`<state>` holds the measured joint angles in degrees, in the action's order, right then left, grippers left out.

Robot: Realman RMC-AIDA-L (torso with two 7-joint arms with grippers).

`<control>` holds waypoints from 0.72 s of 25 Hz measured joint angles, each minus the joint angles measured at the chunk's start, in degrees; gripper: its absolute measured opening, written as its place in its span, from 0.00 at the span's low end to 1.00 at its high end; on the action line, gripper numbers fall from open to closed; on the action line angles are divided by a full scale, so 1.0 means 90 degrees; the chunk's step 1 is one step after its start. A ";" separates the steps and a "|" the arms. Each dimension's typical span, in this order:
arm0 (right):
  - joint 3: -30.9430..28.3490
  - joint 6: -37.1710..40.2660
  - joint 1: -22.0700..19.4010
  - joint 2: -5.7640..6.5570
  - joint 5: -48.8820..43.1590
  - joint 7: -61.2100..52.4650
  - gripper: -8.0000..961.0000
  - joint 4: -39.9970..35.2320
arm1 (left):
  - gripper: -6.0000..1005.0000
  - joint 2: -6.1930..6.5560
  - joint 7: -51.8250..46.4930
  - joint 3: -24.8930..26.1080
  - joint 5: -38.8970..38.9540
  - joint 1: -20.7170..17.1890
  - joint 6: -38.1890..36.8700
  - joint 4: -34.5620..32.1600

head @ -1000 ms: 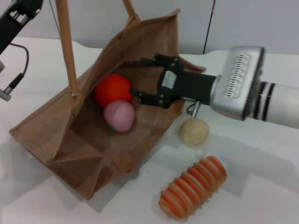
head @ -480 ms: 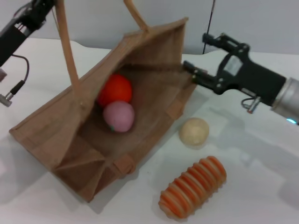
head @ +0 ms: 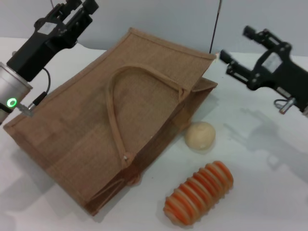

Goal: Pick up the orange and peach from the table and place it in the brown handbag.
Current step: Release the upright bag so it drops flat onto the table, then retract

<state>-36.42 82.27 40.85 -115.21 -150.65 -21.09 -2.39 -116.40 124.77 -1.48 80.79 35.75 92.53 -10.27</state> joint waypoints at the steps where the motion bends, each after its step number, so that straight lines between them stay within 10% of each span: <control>1: 0.0000 0.0039 -0.0066 -0.0001 0.0173 0.0002 0.80 -0.0001 | 0.42 -0.0002 0.0238 0.0007 0.0056 0.0000 -0.0013 0.0096; 8: -0.0005 0.0095 -0.0532 -0.0034 0.1604 0.0057 0.80 -0.0159 | 0.62 -0.0030 0.2556 0.0017 0.0877 -0.0116 -0.0371 0.1135; 18: -0.0005 -0.0211 -0.0886 -0.0082 0.3081 0.0806 0.80 -0.0272 | 0.61 -0.0066 0.4200 0.0018 0.2587 -0.0261 -0.1122 0.1888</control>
<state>-36.47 80.37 32.88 -115.94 -122.91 -13.84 -4.83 -116.99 162.57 -1.32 104.08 33.40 82.43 6.73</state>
